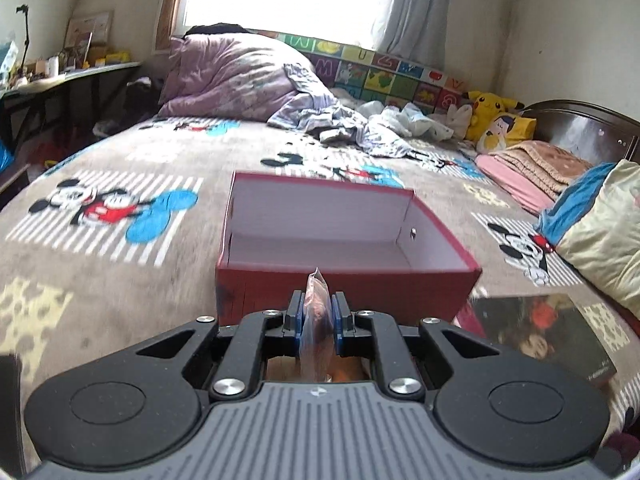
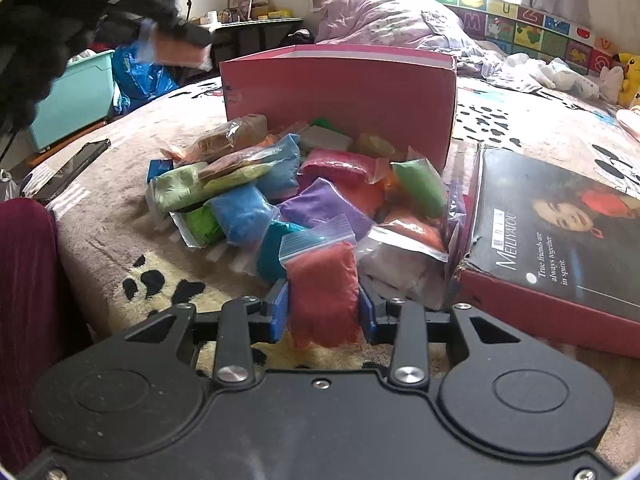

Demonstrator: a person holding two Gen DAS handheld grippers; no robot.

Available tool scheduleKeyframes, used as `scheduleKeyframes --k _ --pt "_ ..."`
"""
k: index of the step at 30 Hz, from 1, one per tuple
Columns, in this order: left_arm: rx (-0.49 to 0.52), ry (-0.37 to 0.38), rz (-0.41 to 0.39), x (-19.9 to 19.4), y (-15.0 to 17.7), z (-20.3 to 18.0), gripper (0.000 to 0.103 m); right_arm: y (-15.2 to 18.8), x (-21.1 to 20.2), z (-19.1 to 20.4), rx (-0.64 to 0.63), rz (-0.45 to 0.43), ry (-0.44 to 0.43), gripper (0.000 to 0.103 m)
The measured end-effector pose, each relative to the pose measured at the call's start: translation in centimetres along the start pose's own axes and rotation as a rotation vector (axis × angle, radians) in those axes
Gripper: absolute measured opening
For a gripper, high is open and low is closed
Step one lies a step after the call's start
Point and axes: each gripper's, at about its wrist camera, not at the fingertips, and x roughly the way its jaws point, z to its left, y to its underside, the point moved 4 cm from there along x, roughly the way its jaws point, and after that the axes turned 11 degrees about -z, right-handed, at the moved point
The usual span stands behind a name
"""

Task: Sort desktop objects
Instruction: 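Lift the orange packet with the left gripper over the pink shoebox, then lower the orange packet into the shoebox and open the left gripper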

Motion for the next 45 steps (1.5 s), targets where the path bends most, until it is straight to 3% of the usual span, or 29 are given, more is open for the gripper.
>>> scheduleKeyframes --k 13,27,32,40,45 --pt "0.057 0.016 0.006 7.0 -3.8 -1.1 0.013 -0.4 -0.5 -0.3 0.029 -0.018 -0.006 0.036" --pt "0.023 -0.061 0.187 15.3 -0.6 1.2 0.013 -0.7 -0.9 -0.6 0.063 -0.044 -0.019 0.036" --pt "0.035 -0.071 0.224 17.0 0.0 1.4 0.013 -0.5 -0.6 -0.8 0.073 -0.036 -0.023 0.036" --pt "-0.03 -0.082 0.323 19.0 1.4 2.5 0.013 -0.2 -0.3 -1.0 0.081 -0.025 -0.027 0.036" --pt "-0.035 -0.076 0.335 19.2 1.5 2.5 0.013 0.0 0.0 -1.1 0.084 -0.012 -0.027 0.036"
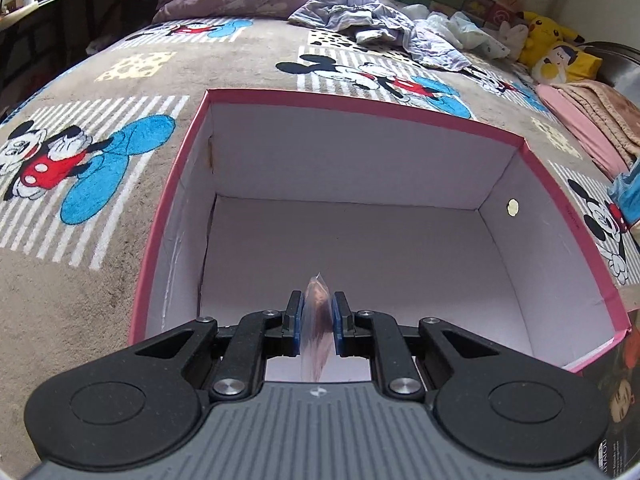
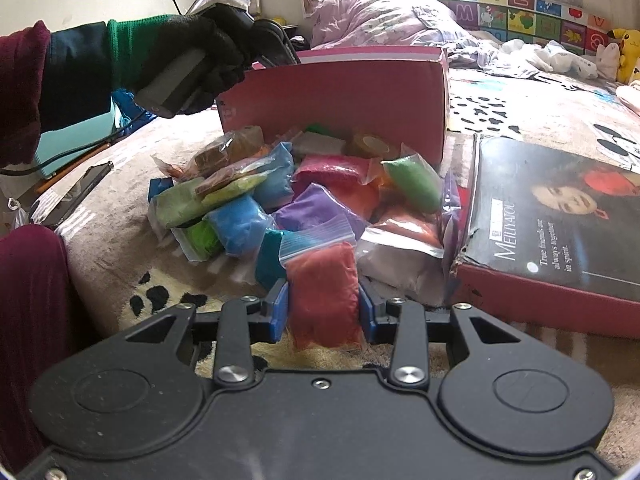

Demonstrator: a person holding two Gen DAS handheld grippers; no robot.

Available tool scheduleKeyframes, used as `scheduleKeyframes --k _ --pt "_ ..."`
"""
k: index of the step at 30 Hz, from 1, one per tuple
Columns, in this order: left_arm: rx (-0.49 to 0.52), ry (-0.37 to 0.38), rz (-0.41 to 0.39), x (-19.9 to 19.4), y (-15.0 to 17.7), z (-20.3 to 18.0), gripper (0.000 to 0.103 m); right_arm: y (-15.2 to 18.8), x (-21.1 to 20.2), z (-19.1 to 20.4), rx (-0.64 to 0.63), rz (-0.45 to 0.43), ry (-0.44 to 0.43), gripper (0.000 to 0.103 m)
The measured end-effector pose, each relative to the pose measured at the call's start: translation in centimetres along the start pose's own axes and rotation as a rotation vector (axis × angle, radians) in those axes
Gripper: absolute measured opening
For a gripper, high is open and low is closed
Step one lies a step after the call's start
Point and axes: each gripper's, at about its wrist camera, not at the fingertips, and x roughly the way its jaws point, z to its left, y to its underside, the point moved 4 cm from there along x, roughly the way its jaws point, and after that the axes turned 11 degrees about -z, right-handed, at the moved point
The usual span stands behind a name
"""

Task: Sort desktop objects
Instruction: 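Lower the orange packet into the shoebox and open the left gripper, then grasp the red clay packet with the right gripper while the left gripper returns to the pile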

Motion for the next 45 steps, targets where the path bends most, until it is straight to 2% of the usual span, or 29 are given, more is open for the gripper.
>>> scheduleKeyframes --k 4,11,19,20,22,23,24,25,35,40,45 --pt "0.03 -0.008 0.023 0.2 0.0 -0.2 0.014 0.1 0.0 0.0 -0.003 0.005 -0.003 0.036" --pt "0.075 -0.034 -0.013 -1.1 -0.5 -0.4 0.015 0.0 -0.1 0.2 -0.01 0.005 -0.001 0.036" --pt "0.062 -0.011 -0.024 -2.8 -0.8 0.0 0.016 -0.1 -0.3 0.8 -0.027 0.0 -0.005 0.036" --pt "0.061 0.0 -0.028 -3.1 -0.8 0.0 0.018 -0.2 -0.3 0.8 -0.028 -0.001 -0.005 0.036" --pt "0.058 0.02 -0.035 -3.6 -0.8 0.0 0.027 -0.2 -0.4 0.9 -0.031 -0.003 -0.004 0.036" --pt "0.057 0.032 -0.039 -3.9 -0.8 -0.1 0.041 -0.2 -0.4 1.0 -0.033 -0.004 -0.005 0.036" --pt "0.055 0.043 -0.047 -4.3 -0.9 -0.2 0.07 -0.3 -0.5 1.1 -0.035 -0.005 -0.005 0.036" --pt "0.052 0.045 -0.059 -4.7 -0.9 -0.2 0.077 -0.3 -0.5 1.2 -0.037 -0.007 -0.006 0.036" --pt "0.039 0.059 -0.116 -9.0 -0.3 -0.4 0.078 -1.5 -1.4 1.7 -0.037 -0.036 -0.007 0.036" --pt "0.079 0.049 -0.166 -11.9 1.4 -0.7 0.078 -2.5 -2.1 1.7 -0.011 -0.059 -0.009 0.036" --pt "0.073 0.083 -0.184 -14.2 3.4 -1.2 0.078 -3.7 -2.7 1.4 0.02 -0.08 -0.012 0.036"
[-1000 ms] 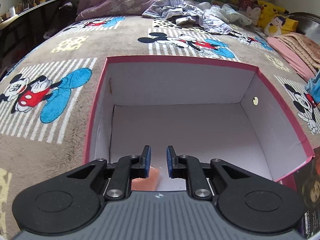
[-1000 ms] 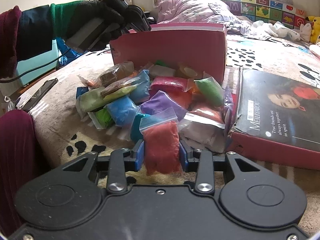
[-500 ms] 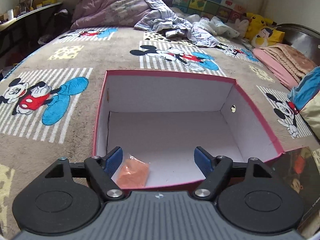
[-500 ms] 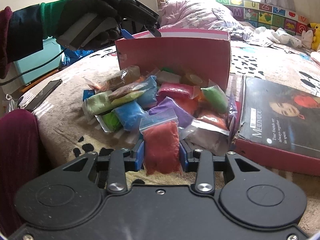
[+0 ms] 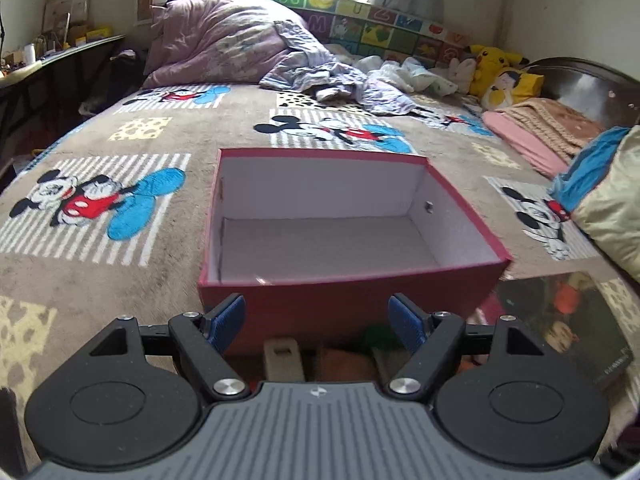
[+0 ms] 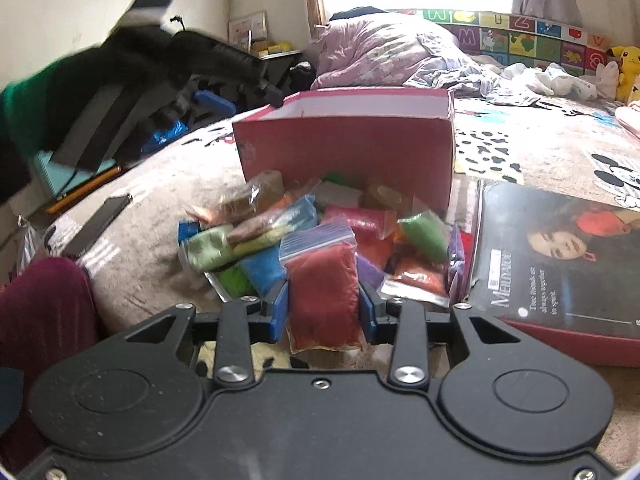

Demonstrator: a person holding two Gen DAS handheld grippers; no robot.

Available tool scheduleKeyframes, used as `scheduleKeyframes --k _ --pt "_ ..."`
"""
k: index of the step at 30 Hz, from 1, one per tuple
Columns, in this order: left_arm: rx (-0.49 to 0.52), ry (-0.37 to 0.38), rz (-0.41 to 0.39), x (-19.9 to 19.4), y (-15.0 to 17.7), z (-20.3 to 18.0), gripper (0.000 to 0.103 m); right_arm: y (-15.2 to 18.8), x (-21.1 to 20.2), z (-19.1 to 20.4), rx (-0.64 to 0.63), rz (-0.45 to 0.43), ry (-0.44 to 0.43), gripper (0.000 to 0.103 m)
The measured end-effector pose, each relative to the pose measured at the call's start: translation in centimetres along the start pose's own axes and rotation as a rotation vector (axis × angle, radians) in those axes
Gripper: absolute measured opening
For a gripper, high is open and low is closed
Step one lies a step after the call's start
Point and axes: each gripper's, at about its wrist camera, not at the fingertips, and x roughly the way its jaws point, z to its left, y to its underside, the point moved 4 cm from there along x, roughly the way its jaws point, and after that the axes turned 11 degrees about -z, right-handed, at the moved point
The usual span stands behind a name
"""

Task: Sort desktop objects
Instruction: 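Grasp the red clay packet with the right gripper while the left gripper returns to the pile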

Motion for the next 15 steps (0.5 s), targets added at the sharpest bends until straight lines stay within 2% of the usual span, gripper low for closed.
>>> scheduleKeyframes --k 9,15 --pt "-0.014 -0.013 -0.06 -3.4 2.5 -0.7 0.078 -3.1 -1.1 -0.8 0.061 -0.045 -0.008 0.036" --pt "-0.028 -0.067 -0.135 -5.3 4.7 -0.8 0.078 -5.0 -1.0 -0.8 0.059 -0.059 -0.028 0.036"
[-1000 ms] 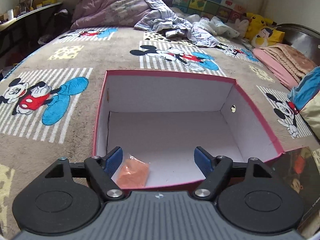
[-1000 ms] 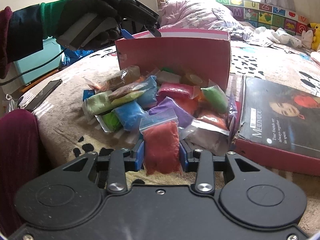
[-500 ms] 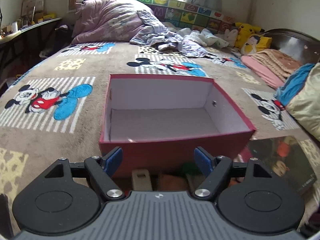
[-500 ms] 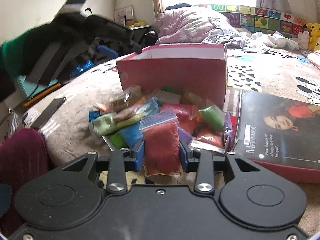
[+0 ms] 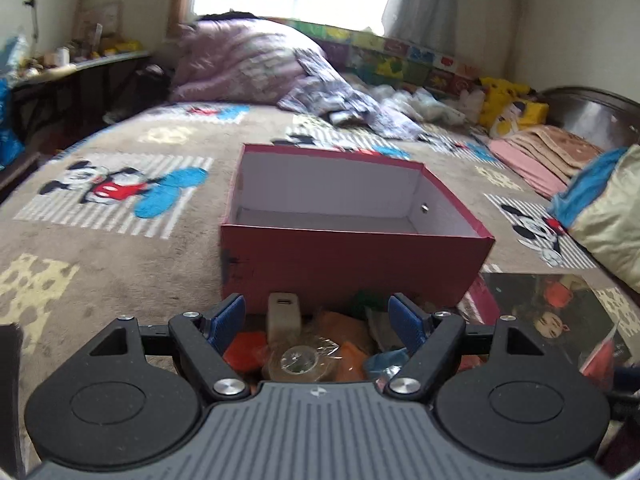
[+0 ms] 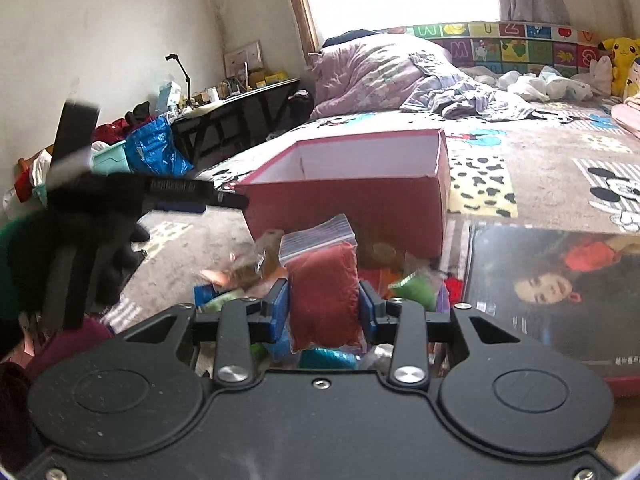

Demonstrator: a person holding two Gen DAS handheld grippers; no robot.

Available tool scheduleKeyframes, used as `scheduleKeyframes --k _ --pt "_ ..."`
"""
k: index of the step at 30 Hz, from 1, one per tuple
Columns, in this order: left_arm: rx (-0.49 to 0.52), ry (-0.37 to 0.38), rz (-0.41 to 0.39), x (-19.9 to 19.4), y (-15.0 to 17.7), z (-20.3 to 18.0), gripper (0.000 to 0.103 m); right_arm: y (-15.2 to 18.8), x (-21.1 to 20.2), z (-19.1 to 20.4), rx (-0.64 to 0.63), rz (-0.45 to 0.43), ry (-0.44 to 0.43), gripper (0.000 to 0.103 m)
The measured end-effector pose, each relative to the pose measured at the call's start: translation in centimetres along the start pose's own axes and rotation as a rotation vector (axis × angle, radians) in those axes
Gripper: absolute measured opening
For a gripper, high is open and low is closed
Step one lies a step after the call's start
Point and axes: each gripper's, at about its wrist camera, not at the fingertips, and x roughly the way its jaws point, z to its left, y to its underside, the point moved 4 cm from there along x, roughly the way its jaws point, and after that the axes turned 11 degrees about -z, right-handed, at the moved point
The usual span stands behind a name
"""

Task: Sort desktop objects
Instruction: 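Grasp the red clay packet with the right gripper while the left gripper returns to the pile, then carry the red packet into the shoebox and open the right gripper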

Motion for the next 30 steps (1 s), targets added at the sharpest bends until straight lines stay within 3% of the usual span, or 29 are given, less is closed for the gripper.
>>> scheduleKeyframes --k 4,9,15,18,30 --pt "0.029 -0.033 -0.029 -1.2 0.9 -0.3 0.078 -1.5 0.5 0.1 -0.005 -0.012 -0.02 0.036" --pt "-0.004 -0.004 -0.01 -2.9 2.2 -0.6 0.078 -3.7 1.8 0.2 -0.021 -0.028 -0.043 0.036" --pt "-0.046 -0.015 0.051 -3.2 4.3 -0.2 0.078 -6.8 4.1 0.2 -0.056 -0.05 -0.058 0.036" --pt "-0.085 0.022 0.098 -2.8 5.4 0.1 0.078 -7.9 5.4 0.2 -0.073 -0.052 -0.061 0.036" --pt "-0.089 0.044 0.031 -3.9 7.0 -0.4 0.078 -10.5 11.9 -1.4 -0.077 0.012 -0.045 0.036"
